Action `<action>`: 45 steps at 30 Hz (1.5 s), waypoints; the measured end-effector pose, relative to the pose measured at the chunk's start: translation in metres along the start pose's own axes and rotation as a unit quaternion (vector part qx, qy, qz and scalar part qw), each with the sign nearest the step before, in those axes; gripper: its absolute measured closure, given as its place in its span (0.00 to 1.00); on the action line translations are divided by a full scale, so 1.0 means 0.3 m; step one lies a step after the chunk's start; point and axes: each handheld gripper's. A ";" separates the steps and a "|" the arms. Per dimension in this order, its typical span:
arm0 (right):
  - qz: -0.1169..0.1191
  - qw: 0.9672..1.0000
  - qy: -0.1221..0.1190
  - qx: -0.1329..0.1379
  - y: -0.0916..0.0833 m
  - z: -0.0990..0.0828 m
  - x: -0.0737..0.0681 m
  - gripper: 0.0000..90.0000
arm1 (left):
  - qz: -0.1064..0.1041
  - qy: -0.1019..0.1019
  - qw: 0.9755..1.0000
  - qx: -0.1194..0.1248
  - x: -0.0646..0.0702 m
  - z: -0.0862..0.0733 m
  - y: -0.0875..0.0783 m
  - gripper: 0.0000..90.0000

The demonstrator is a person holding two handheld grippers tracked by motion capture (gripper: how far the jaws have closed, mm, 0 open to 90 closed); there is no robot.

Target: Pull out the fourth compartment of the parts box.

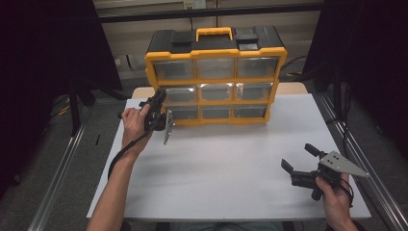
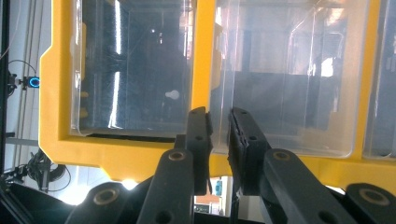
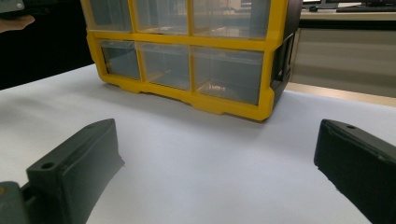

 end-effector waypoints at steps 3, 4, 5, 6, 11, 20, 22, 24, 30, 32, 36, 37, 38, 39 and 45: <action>0.004 1.000 -0.003 0.002 0.000 -0.001 -0.002 0.00 | 0.001 0.006 1.000 0.001 -0.001 0.001 -0.005 0.88; 0.004 1.000 -0.002 0.003 -0.001 0.000 -0.002 0.00 | -0.002 0.001 1.000 0.003 0.003 0.000 -0.005 0.88; 0.005 1.000 -0.003 0.004 -0.001 0.000 -0.003 0.00 | 0.002 0.007 1.000 0.001 0.000 0.002 -0.010 0.88; 0.005 1.000 -0.003 0.004 -0.001 0.000 -0.003 0.00 | 0.002 0.007 1.000 0.001 0.000 0.002 -0.010 0.88; 0.003 1.000 -0.010 0.004 -0.006 0.002 -0.004 0.00 | -0.001 0.008 1.000 0.000 -0.001 0.000 -0.020 0.88; 0.000 1.000 -0.008 0.007 -0.010 0.002 -0.003 0.00 | -0.001 0.003 1.000 0.015 -0.002 -0.001 -0.036 0.88; -0.004 1.000 -0.007 0.008 -0.011 0.002 -0.002 0.00 | -0.004 0.000 1.000 0.012 -0.001 -0.002 -0.038 0.88; -0.003 1.000 -0.007 0.006 -0.014 0.002 0.000 0.00 | -0.002 0.001 1.000 0.015 -0.001 -0.002 -0.040 0.88; -0.002 1.000 -0.007 0.006 -0.015 0.002 -0.002 0.00 | 0.000 0.004 1.000 0.013 -0.001 -0.001 -0.051 0.89; -0.003 1.000 -0.007 0.008 -0.015 0.002 -0.002 0.00 | -0.004 0.008 1.000 0.016 -0.008 -0.002 -0.056 0.88; -0.004 1.000 -0.004 0.007 -0.011 0.001 -0.001 0.00 | -0.008 0.007 1.000 0.015 -0.009 -0.003 -0.066 0.88; -0.003 1.000 -0.003 0.008 -0.010 0.001 -0.002 0.00 | -0.006 0.006 1.000 0.013 -0.008 -0.002 -0.070 0.88; -0.003 1.000 -0.004 0.008 -0.010 0.001 -0.002 0.00 | -0.006 0.002 1.000 0.016 -0.005 -0.002 -0.070 0.88; -0.001 1.000 -0.006 0.009 -0.009 0.001 -0.004 0.00 | -0.005 0.002 1.000 0.016 -0.005 -0.002 -0.070 0.88; 0.000 1.000 -0.012 0.007 -0.012 0.002 -0.006 0.00 | -0.007 0.010 1.000 0.017 -0.010 0.002 -0.083 0.88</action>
Point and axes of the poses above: each handheld gripper's, and its own axes: y roughly forward along the jaws, z roughly out of its top, x roughly to its right, and after that the axes turned 4 degrees about -y, right-handed
